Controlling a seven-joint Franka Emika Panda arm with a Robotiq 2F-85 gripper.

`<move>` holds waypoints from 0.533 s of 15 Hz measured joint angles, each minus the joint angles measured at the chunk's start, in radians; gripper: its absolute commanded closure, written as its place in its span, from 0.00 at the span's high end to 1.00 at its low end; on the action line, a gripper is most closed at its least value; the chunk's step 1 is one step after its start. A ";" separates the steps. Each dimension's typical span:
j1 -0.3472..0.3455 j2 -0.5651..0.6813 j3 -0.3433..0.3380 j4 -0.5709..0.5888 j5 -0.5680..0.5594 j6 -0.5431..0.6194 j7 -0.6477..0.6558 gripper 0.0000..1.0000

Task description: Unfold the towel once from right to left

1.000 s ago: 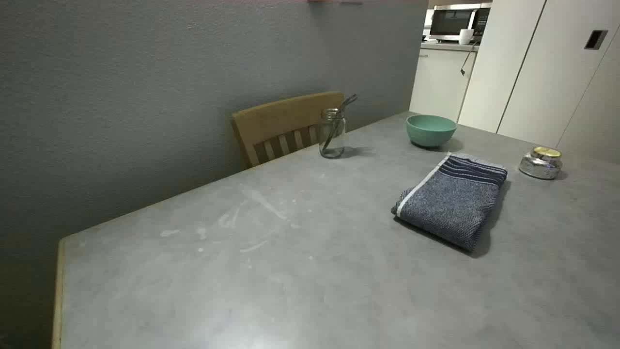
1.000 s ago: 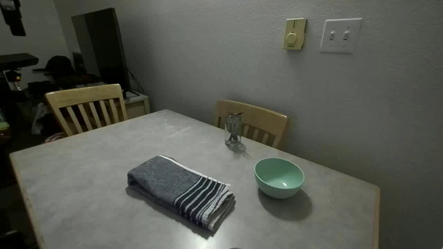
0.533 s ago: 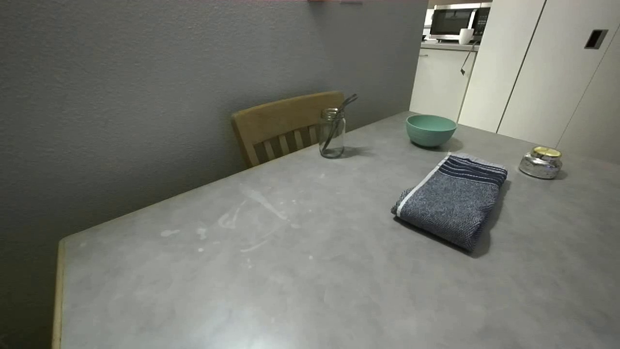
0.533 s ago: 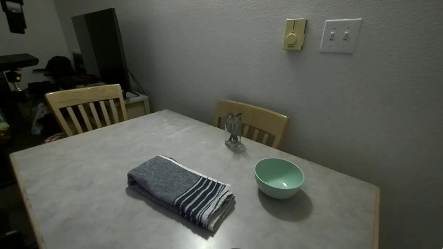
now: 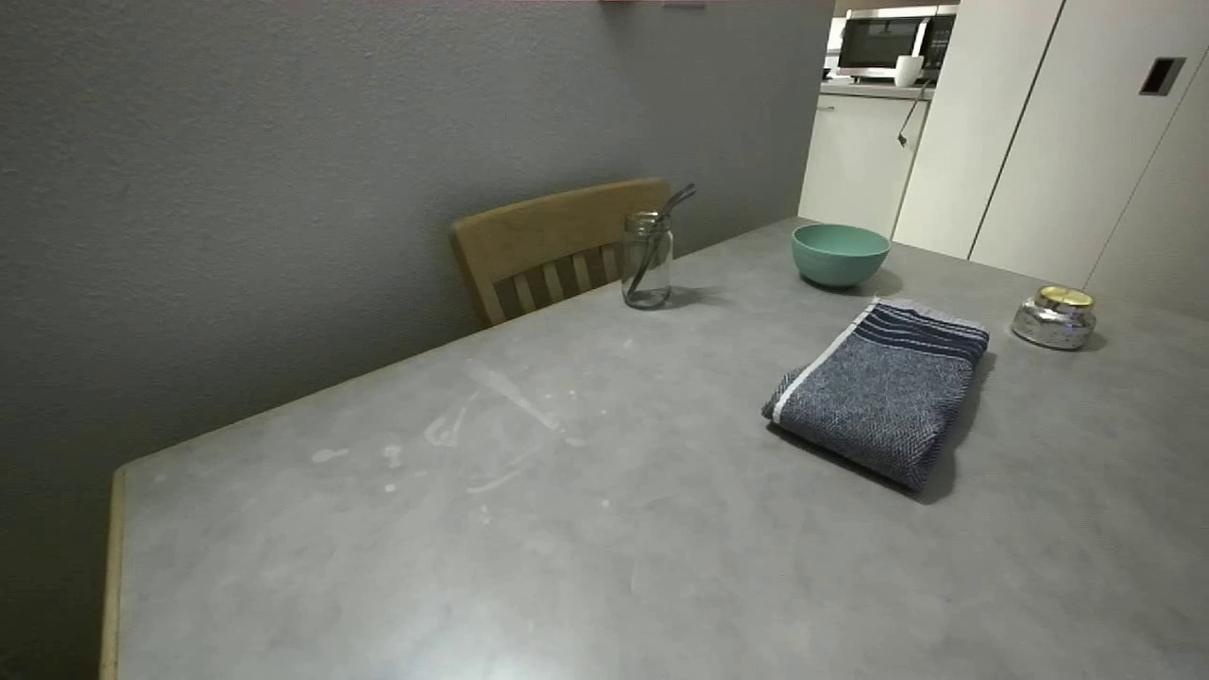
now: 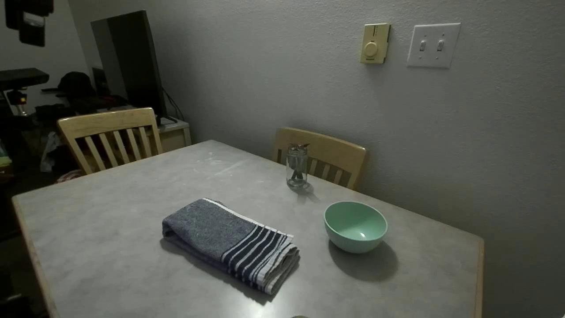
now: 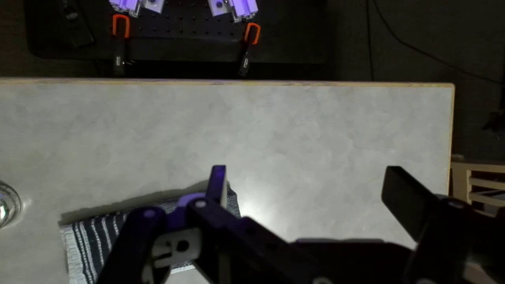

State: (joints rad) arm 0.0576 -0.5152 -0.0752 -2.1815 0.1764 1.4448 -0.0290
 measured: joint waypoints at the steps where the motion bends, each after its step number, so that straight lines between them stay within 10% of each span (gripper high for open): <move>1: 0.000 0.000 -0.002 0.000 0.003 -0.001 -0.004 1.00; 8: -0.010 0.010 0.007 -0.010 -0.024 0.020 -0.007 1.00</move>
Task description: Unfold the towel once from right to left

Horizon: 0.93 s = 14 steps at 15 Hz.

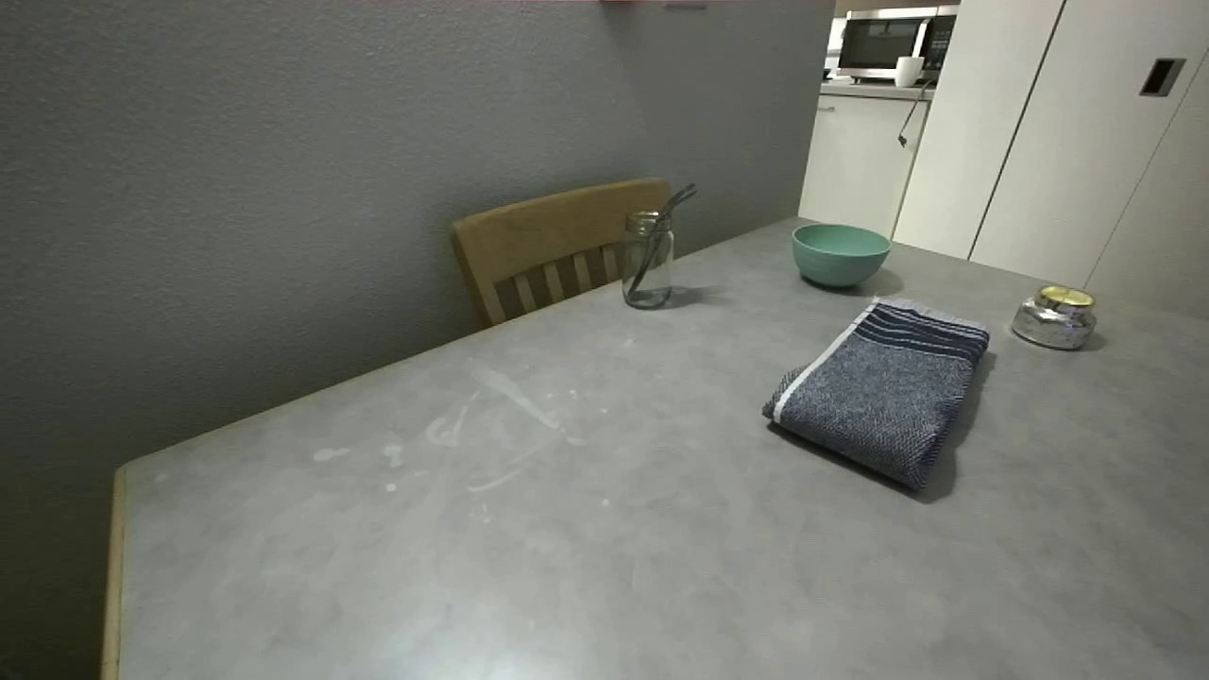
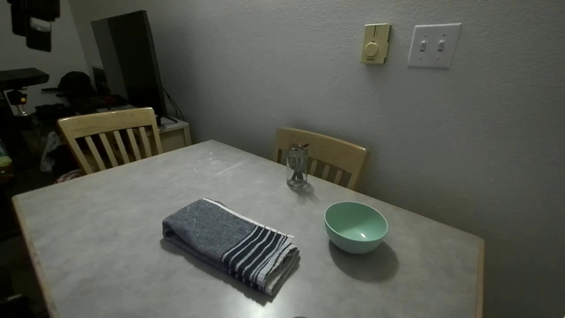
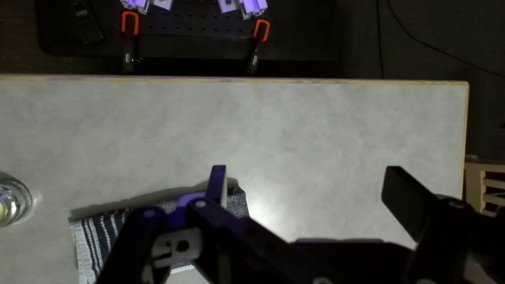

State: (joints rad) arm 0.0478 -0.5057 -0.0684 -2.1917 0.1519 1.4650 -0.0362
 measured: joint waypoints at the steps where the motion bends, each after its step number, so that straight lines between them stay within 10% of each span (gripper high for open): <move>1: -0.009 0.007 -0.005 -0.004 -0.011 0.011 -0.009 1.00; 14: -0.086 0.261 -0.199 0.136 0.027 0.035 -0.301 1.00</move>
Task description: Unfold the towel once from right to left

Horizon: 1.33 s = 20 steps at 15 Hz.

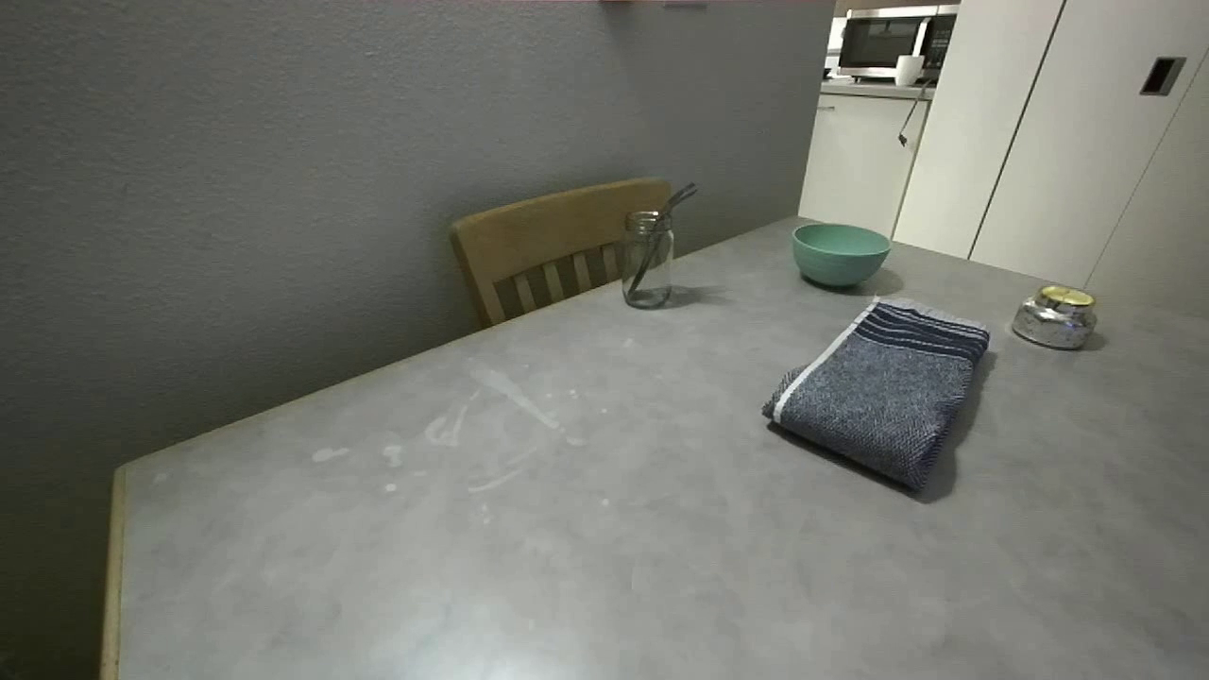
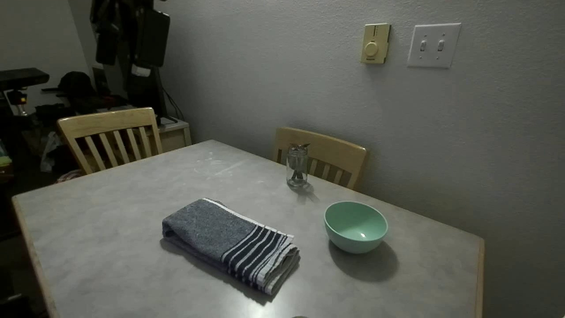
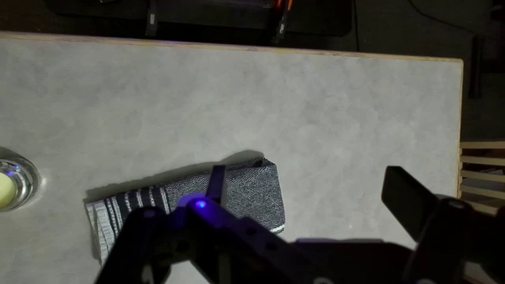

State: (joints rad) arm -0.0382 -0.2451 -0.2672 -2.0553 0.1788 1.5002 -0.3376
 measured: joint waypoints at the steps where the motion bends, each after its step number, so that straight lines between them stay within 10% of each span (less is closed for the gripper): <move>1: 0.000 0.001 0.001 0.002 0.000 0.000 0.000 1.00; 7: -0.002 0.006 0.006 0.005 -0.010 0.022 0.003 1.00; 15: -0.057 0.168 0.005 0.004 -0.076 0.422 0.003 1.00; 20: -0.095 0.308 0.004 0.049 -0.071 0.471 -0.007 1.00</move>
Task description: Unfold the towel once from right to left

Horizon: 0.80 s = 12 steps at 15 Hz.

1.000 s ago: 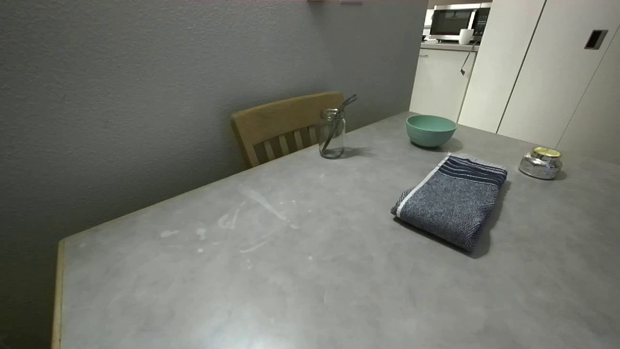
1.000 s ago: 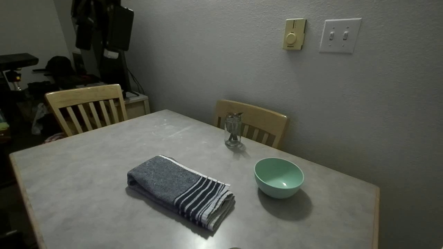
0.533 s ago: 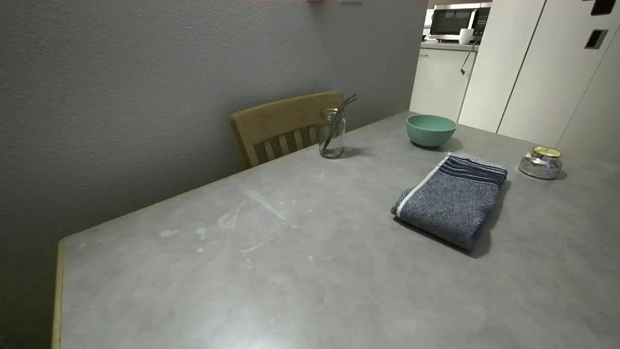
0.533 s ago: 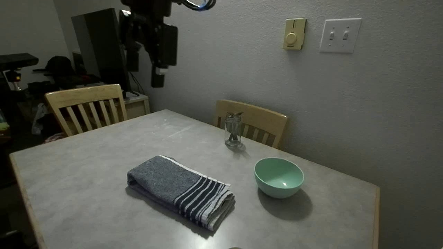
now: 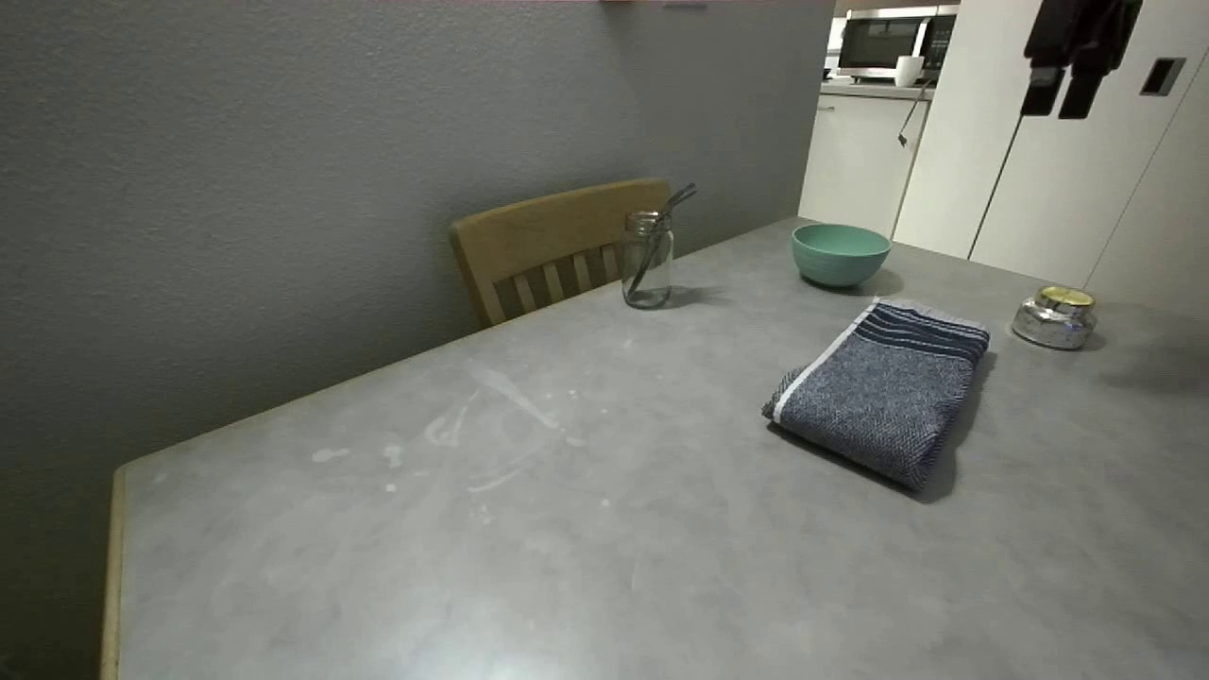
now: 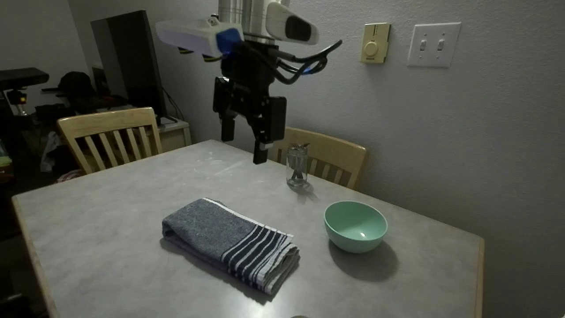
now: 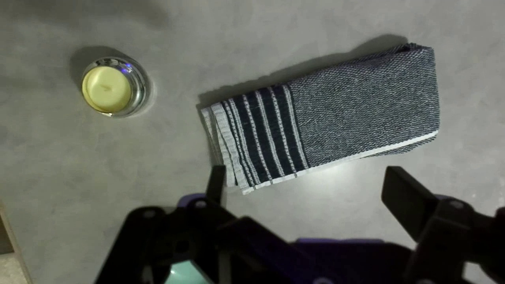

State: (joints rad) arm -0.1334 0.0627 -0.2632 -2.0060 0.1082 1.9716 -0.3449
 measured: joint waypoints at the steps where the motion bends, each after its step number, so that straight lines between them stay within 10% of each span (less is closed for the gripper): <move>1: -0.001 0.008 0.000 0.007 0.000 0.000 0.000 1.00; 12: -0.060 0.142 0.030 0.019 0.238 0.270 -0.120 1.00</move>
State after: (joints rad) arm -0.1932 0.2042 -0.2327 -1.9867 0.3462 2.2413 -0.4652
